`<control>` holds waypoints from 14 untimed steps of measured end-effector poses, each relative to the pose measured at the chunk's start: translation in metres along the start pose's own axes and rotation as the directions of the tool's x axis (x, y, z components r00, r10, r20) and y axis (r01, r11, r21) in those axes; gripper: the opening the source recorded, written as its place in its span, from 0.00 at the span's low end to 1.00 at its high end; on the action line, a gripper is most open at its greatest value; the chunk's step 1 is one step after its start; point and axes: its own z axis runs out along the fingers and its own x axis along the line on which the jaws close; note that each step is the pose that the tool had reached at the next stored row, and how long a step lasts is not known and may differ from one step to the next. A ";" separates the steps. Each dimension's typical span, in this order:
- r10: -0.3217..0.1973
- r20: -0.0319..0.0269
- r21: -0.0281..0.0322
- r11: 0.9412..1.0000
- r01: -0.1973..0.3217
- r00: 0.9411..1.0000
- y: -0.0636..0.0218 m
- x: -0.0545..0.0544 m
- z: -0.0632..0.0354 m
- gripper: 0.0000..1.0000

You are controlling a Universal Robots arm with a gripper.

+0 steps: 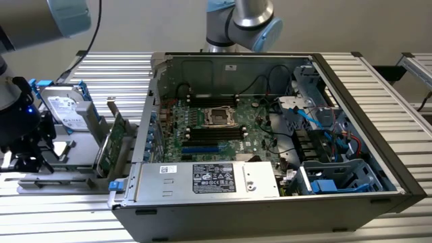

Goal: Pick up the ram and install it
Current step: 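Pick up the ram and move it above insertion slot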

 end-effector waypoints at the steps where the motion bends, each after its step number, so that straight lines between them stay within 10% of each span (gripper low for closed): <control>1: 0.000 0.000 0.001 1.000 0.000 1.000 0.0000 0.001 0.0019 0.36; 14: 0.000 0.002 0.009 1.000 0.000 1.000 0.0001 0.008 0.0256 0.36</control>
